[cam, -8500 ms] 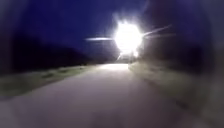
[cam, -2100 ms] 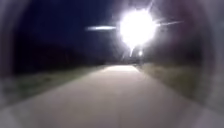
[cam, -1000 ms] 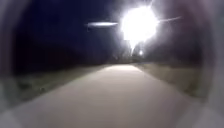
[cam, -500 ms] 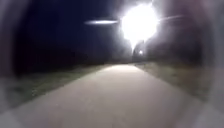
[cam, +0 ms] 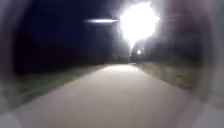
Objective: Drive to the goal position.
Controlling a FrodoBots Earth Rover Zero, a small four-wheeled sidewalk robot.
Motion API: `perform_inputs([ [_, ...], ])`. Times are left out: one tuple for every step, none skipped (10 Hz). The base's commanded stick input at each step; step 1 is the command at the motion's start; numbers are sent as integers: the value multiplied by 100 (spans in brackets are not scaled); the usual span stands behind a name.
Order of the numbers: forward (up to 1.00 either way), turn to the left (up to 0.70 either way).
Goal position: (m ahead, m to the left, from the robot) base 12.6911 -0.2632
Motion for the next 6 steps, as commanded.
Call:
perform_inputs([
  [100,-37],
  [100,-29],
  [100,-7],
  [100,0],
  [100,0],
  [100,0],
])
